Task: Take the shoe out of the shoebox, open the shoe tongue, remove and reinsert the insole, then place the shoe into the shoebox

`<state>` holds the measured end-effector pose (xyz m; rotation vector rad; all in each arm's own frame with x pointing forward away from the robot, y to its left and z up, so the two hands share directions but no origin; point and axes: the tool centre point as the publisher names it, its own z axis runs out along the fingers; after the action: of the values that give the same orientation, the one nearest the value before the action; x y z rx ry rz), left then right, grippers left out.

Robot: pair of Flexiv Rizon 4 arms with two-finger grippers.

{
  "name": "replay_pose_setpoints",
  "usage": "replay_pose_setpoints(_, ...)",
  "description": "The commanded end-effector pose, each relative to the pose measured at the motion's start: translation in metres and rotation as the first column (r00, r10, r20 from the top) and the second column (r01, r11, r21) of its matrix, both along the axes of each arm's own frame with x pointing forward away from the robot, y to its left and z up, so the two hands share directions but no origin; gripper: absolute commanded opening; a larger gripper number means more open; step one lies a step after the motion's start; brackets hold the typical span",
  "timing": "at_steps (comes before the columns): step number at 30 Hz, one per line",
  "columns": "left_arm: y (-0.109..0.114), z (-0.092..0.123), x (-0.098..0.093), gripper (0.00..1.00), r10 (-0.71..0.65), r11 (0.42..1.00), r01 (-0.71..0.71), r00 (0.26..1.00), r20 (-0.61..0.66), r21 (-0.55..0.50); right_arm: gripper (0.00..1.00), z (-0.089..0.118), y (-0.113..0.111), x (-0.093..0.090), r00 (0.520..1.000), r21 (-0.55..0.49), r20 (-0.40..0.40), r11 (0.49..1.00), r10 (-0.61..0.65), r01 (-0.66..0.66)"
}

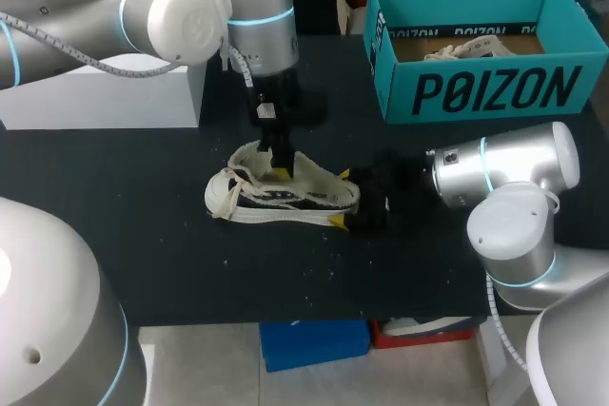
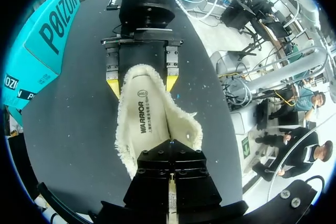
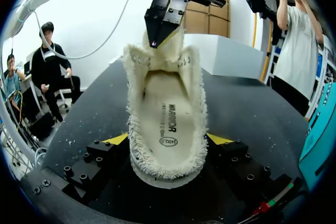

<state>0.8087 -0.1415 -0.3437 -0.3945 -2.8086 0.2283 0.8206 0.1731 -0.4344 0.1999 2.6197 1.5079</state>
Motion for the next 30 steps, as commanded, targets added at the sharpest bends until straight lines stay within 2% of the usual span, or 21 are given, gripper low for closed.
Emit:
replay_pose_setpoints(1,-0.005,-0.004,0.004,0.0,-0.005,1.0,0.005,1.0,-0.013,0.007,0.0,-0.002,-0.001,0.0,1.0,-0.002,0.0,1.0,-0.001,0.001)
replay_pose_setpoints(17,-0.005,-0.007,0.006,0.0,0.0,1.0,0.0,1.0,-0.003,0.029,0.0,-0.002,-0.001,0.0,1.0,-0.002,0.0,1.0,-0.001,0.001)
replay_pose_setpoints(25,-0.006,-0.024,0.005,0.0,-0.003,0.998,0.002,1.0,0.023,0.055,0.0,-0.002,-0.001,0.0,1.0,-0.002,0.0,1.0,-0.001,0.001)
replay_pose_setpoints(30,-0.006,-0.036,0.007,0.0,0.012,0.999,-0.012,1.0,-0.008,0.048,0.0,-0.002,-0.001,0.0,1.0,-0.002,0.0,1.0,-0.001,0.001)
